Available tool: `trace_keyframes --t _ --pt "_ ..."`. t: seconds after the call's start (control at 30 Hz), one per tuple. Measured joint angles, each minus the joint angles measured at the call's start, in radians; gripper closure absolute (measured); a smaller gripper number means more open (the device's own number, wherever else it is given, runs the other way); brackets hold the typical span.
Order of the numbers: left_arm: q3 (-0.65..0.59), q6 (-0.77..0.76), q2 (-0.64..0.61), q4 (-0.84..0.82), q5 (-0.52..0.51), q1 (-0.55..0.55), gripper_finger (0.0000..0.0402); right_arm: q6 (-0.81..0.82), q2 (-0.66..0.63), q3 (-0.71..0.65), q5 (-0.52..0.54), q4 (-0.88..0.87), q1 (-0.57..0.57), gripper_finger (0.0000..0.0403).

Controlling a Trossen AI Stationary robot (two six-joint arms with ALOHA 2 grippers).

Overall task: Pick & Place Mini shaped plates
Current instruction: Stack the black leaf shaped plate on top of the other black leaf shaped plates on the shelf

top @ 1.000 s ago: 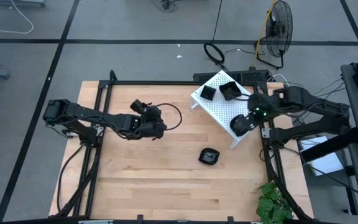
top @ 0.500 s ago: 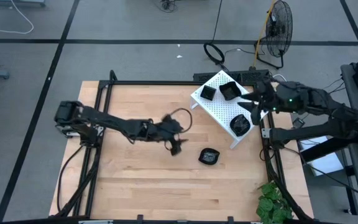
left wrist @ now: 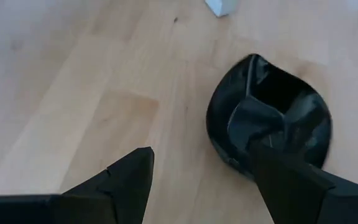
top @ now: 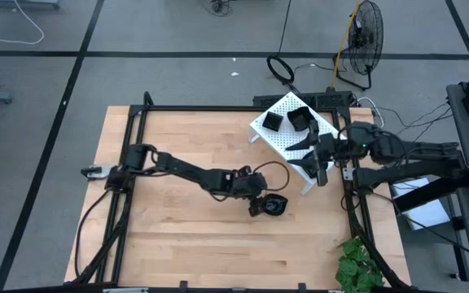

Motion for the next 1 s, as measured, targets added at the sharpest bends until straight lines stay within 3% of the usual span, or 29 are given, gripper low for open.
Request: trace_keyframes --t 0.4,0.77,1.0 --pt "0.031 -0.086 0.038 -0.02 0.146 0.007 0.0135 -0.017 -0.018 -0.043 0.0 0.029 0.002 0.025" --pt "0.032 -0.131 0.088 0.018 0.142 0.007 0.0135 -0.017 -0.019 -0.043 0.003 0.027 0.002 0.0254" --pt "0.031 -0.115 0.082 0.045 0.057 0.009 0.0135 -0.015 -0.019 -0.043 0.003 0.027 0.002 0.0257"
